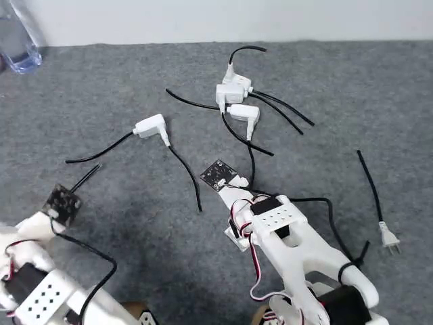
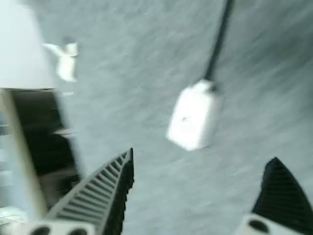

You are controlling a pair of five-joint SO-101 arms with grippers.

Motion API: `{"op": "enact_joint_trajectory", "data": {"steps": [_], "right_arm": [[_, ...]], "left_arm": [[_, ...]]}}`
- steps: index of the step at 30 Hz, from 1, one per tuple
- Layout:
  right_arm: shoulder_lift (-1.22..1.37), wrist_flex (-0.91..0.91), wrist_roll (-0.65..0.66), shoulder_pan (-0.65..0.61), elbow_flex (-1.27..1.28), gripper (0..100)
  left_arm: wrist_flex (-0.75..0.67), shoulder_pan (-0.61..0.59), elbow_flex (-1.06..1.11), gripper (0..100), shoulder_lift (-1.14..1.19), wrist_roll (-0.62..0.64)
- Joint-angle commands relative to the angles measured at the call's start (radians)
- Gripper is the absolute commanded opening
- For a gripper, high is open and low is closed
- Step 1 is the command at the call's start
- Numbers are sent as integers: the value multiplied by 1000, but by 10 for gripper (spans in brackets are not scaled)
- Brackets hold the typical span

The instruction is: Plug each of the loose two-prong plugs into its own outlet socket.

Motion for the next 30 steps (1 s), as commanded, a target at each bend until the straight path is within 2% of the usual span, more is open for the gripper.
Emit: {"op": "enact_joint_trajectory", "data": {"steps": [1,7,12,14,19,25,30], "right_arm": [[-27,-19,3,8,-2,457],[-27,-19,3,10,-2,457],[-25,-21,3,10,-2,457],[-25,-21,3,10,-2,457],[-25,-22,3,8,-2,457],[-25,-22,3,8,-2,457],[-25,-22,5,8,-2,457]], "left_arm": [[-141,-48,53,382,-2,-199],[-235,-41,76,382,57,-204],[-463,-28,65,382,298,-198],[-511,-29,21,382,419,-176],[-509,-32,-120,382,654,-66],[-439,2,-133,372,738,-61],[-448,26,-137,222,792,-61]]}}
